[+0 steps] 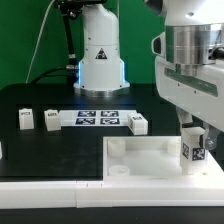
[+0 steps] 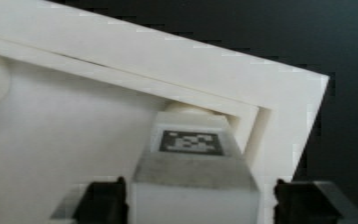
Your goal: Assemble one leg
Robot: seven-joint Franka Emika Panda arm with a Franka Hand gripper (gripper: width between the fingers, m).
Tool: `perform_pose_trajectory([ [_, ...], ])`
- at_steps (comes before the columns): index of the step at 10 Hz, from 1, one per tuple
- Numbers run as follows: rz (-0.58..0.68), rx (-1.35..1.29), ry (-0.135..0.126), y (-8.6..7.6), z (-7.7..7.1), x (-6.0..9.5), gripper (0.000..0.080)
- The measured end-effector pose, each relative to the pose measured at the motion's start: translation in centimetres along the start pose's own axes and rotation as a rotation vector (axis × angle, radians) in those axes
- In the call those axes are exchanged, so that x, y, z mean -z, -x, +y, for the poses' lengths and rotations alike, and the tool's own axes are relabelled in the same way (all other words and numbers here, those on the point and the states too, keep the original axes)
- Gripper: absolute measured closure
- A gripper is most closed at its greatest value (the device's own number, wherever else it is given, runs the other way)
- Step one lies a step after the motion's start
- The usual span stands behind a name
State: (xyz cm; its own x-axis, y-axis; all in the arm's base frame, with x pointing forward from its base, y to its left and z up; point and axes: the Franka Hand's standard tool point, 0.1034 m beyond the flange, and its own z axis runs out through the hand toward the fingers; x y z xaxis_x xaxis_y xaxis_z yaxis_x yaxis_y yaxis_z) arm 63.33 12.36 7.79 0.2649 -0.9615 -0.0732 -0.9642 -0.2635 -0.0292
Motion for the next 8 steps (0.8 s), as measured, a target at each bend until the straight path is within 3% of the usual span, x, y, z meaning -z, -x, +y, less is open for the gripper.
perform_pose_trajectory([
  [1, 0.004, 0.098, 0.001, -0.07, 0.01, 0.00, 0.0223],
  [2, 0.004, 0.244, 0.002, -0.09, 0.01, 0.00, 0.0165],
  [8, 0.013, 0.878, 0.011, 0.24, 0.01, -0.04, 0.0150],
])
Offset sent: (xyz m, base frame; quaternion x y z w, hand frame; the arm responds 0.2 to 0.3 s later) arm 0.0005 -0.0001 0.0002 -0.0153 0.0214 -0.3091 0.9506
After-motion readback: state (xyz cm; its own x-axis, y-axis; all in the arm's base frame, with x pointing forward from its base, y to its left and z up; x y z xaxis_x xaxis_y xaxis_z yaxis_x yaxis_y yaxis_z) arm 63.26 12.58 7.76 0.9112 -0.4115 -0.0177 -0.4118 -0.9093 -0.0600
